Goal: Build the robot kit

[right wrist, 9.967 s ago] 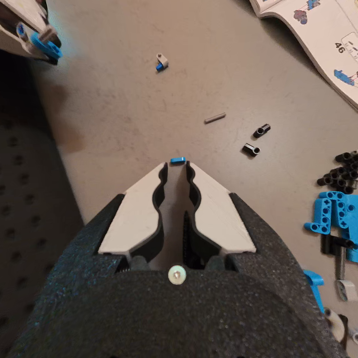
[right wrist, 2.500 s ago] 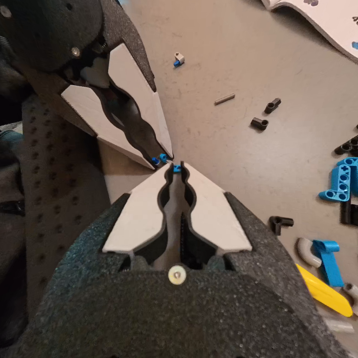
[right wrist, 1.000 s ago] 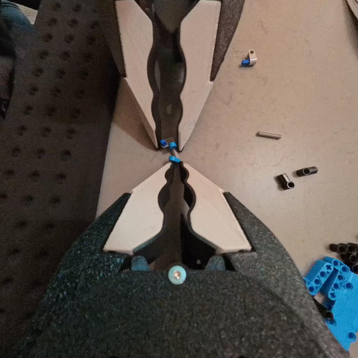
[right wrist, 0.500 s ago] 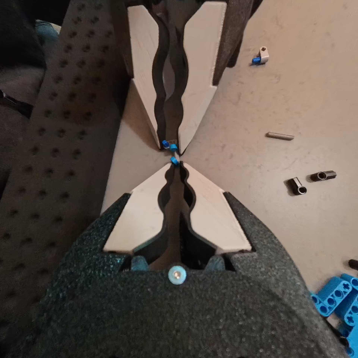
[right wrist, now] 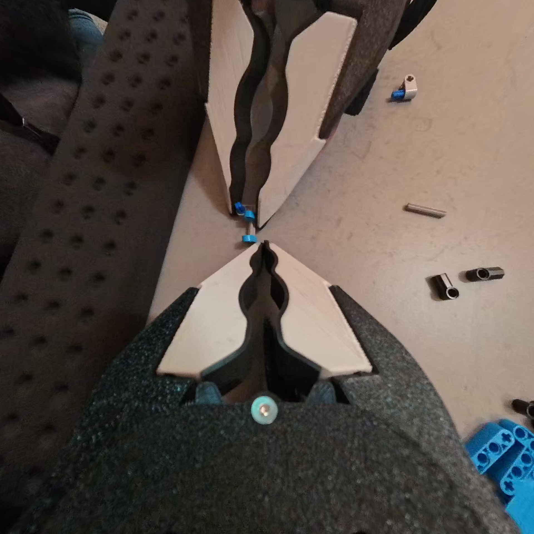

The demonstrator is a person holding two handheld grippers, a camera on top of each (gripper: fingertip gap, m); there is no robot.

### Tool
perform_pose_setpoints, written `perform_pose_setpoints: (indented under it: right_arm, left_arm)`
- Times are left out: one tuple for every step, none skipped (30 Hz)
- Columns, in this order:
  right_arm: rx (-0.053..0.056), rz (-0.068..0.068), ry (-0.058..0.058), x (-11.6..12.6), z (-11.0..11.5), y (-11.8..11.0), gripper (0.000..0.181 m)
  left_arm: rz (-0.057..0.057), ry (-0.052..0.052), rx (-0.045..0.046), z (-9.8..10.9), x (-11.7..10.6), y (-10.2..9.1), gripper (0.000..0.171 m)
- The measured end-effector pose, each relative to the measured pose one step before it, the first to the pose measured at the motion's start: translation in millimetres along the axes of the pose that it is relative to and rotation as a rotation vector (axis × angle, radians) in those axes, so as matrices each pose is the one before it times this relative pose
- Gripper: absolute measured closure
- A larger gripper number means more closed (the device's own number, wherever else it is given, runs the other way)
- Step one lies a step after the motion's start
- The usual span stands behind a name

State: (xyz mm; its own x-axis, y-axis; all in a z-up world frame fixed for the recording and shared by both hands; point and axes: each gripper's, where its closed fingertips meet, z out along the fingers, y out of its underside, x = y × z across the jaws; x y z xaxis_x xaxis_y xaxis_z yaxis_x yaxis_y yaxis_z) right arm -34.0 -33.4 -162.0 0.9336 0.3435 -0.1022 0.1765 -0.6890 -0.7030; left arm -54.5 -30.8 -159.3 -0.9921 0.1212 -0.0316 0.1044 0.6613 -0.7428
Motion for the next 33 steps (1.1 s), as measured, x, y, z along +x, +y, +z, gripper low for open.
perform_pose_setpoints:
  right_arm:
    - [0.0006, 0.0031, 0.0023, 0.26, -0.23, 0.31, 0.181]
    - [-0.0008, 0.0038, 0.0029, 0.30, -0.63, 0.52, 0.181]
    - [-0.0039, 0.0018, 0.0042, 0.30, -1.12, 1.13, 0.180]
    - [-0.0057, 0.0003, 0.0111, 1.29, -1.75, 1.46, 0.178]
    - [-0.0075, -0.0018, 0.0120, 0.84, -2.32, 2.13, 0.175]
    - [-0.0068, -0.0052, 0.0027, -1.21, -2.40, 2.17, 0.171]
    - [-0.0037, -0.0053, 0.0001, -2.46, -2.14, 1.51, 0.169]
    - [0.0059, -0.0086, -0.0044, -4.03, -1.15, -1.07, 0.167]
    - [0.0147, -0.0094, -0.0020, -3.98, 0.16, -3.32, 0.167]
    - [0.0141, -0.0063, 0.0071, -2.12, 1.24, -3.92, 0.166]
    - [0.0013, -0.0025, 0.0211, 1.00, 1.75, -1.83, 0.166]
    - [-0.0105, -0.0027, 0.0206, 1.85, 1.77, 0.56, 0.165]
    - [-0.0068, -0.0036, 0.0164, 1.75, 1.52, 0.64, 0.165]
    - [0.0049, -0.0003, 0.0044, 0.39, 1.27, -0.48, 0.165]
    - [0.0012, 0.0059, -0.0109, -1.40, 1.54, 0.33, 0.165]
    - [-0.0070, 0.0085, -0.0141, -1.46, 1.62, 1.63, 0.165]
    - [0.0106, 0.0084, -0.0068, -0.12, -0.06, -1.18, 0.166]
    - [-0.0023, 0.0027, -0.0012, 0.06, -0.42, 0.55, 0.166]
    - [-0.0039, -0.0012, 0.0062, 0.66, 0.02, 0.84, 0.166]
    - [0.0056, 0.0002, 0.0028, -0.16, 0.31, -0.81, 0.166]
    - [0.0052, 0.0034, -0.0051, -1.23, 0.80, -0.87, 0.166]
    - [-0.0001, 0.0072, -0.0038, -0.73, 1.01, -0.18, 0.166]
    - [0.0008, 0.0058, 0.0018, 0.60, 0.30, -0.41, 0.166]
    - [0.0008, 0.0054, 0.0029, 0.74, 0.24, -0.35, 0.168]
    - [0.0008, 0.0073, 0.0013, 0.88, 0.26, -0.14, 0.170]
    - [0.0010, 0.0127, -0.0004, 1.15, 0.12, -0.11, 0.172]
    - [0.0006, 0.0207, -0.0082, 0.14, 0.14, -0.07, 0.174]
    - [-0.0003, 0.0209, -0.0102, 0.04, 0.06, 0.09, 0.174]
    - [-0.0014, 0.0168, -0.0086, 0.05, -0.04, -0.01, 0.174]
    - [-0.0033, 0.0135, -0.0046, 0.02, 0.11, -0.06, 0.174]
    - [-0.0042, 0.0049, 0.0009, 0.07, 0.12, -0.18, 0.175]
    - [-0.0026, -0.0067, 0.0042, 0.04, 0.10, -0.15, 0.174]
    - [-0.0009, -0.0036, 0.0021, 0.06, 0.00, 0.02, 0.174]
  left_arm:
    - [0.0009, -0.0013, 0.00000, 0.01, -0.05, -0.02, 0.156]
    - [0.0006, -0.0011, 0.00001, 0.01, 0.01, -0.02, 0.156]
    - [0.0006, -0.0010, 0.00003, -0.07, -0.07, 0.05, 0.156]
    - [0.0007, -0.0010, 0.00003, 0.02, 0.02, -0.03, 0.155]
    - [-0.0003, -0.0002, 0.00004, 0.07, 0.00, 0.07, 0.155]
    - [-0.0013, 0.0003, -0.00003, -0.02, -0.07, 0.03, 0.156]
    - [-0.0005, -0.0002, -0.00006, -0.01, -0.09, 0.02, 0.156]
    - [-0.0001, -0.0004, -0.00002, 0.01, 0.05, -0.01, 0.156]
    - [0.0001, -0.0006, -0.00002, 0.00, -0.09, 0.00, 0.156]
    - [0.0002, -0.0005, -0.00001, 0.01, 0.01, -0.01, 0.155]
    - [-0.0006, 0.0001, -0.00003, 0.06, -0.04, 0.09, 0.155]
    - [-0.0006, -0.0001, 0.00000, 0.00, 0.03, 0.00, 0.155]
    - [0.0003, -0.0004, 0.00003, 0.00, -0.08, 0.00, 0.155]
    - [-0.0003, 0.0000, -0.00003, 0.00, 0.02, 0.00, 0.155]
    - [-0.0006, 0.0001, -0.00009, -0.01, -0.04, 0.02, 0.155]
    - [-0.0011, 0.0004, -0.00016, 0.05, -0.07, -0.02, 0.155]
    - [-0.0016, 0.0007, -0.00021, 0.04, 0.02, 0.12, 0.155]
    - [-0.0003, -0.0003, -0.00007, -0.01, -0.12, 0.02, 0.155]
    - [0.0012, -0.0010, 0.00002, 0.02, 0.07, -0.03, 0.155]
    - [0.0006, -0.0007, -0.00001, -0.07, -0.02, 0.06, 0.155]
    - [0.0002, -0.0004, -0.00005, 0.00, -0.07, 0.01, 0.155]
    - [0.0004, -0.0005, -0.00002, 0.00, 0.00, -0.01, 0.155]
    - [0.0007, -0.0008, 0.00003, 0.01, 0.04, -0.02, 0.155]
    - [0.0008, -0.0009, 0.00006, 0.08, -0.08, 0.06, 0.155]
    - [0.0004, -0.0006, 0.00006, -0.06, 0.09, 0.04, 0.155]
    - [0.0000, -0.0004, -0.00003, 0.00, -0.06, 0.00, 0.155]
    - [0.0001, -0.0004, -0.00002, 0.00, -0.06, 0.00, 0.155]
    - [0.0008, -0.0008, 0.00002, 0.01, 0.03, -0.02, 0.155]
    - [0.0015, -0.0014, -0.00013, 0.07, 0.01, 0.06, 0.155]
    - [0.0019, -0.0017, -0.00019, -0.07, 0.04, 0.05, 0.155]
    - [0.0012, -0.0009, -0.00026, -0.01, 0.00, 0.15, 0.155]
    - [-0.0013, 0.0003, -0.00023, -0.02, 0.03, 0.04, 0.155]
    - [-0.0041, 0.0013, -0.00037, 0.02, -0.03, 0.04, 0.155]
